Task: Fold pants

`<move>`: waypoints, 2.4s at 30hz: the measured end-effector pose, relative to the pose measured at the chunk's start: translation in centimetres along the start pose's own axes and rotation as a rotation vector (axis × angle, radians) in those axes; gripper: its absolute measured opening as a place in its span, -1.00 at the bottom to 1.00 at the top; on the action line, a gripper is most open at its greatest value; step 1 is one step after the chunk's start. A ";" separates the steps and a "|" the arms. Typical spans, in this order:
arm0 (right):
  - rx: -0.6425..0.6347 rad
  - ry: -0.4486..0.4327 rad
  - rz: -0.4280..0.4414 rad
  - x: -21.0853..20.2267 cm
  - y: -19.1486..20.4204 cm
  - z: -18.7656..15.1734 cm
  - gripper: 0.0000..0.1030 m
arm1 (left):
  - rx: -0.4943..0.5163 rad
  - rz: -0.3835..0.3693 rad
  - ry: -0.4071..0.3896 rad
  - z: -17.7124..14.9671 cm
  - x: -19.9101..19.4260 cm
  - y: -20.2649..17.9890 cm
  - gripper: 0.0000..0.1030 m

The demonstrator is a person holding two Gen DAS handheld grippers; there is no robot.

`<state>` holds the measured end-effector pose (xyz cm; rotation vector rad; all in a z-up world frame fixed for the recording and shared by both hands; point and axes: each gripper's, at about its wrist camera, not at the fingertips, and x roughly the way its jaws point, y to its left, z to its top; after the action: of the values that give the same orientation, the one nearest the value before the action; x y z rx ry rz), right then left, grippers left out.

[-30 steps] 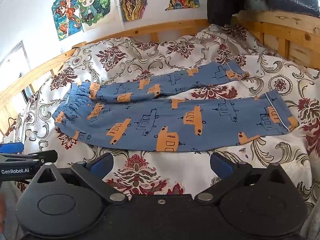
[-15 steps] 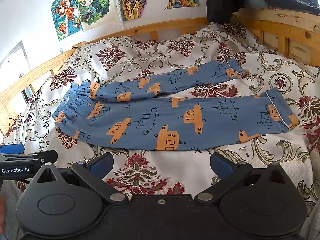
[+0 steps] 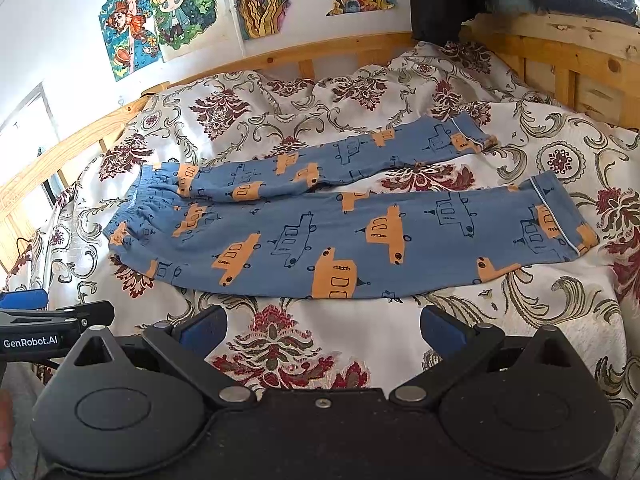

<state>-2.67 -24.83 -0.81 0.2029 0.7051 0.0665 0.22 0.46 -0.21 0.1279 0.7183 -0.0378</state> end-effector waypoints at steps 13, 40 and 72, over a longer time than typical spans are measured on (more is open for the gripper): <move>0.003 0.004 0.001 0.1 0.0 0.0 0.99 | 0.002 -0.001 0.002 -0.1 0.0 0.1 1.00; 0.084 0.032 0.151 2.2 -2.8 5.8 0.99 | -0.017 -0.089 0.081 4.8 2.1 1.6 1.00; -0.691 0.409 0.513 41.9 -5.9 31.9 0.66 | 0.722 -0.573 0.395 29.0 41.5 -0.3 0.65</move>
<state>49.84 -30.35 -5.03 -0.3097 0.9804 0.8480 50.34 -3.17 -5.94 0.6288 1.0933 -0.8430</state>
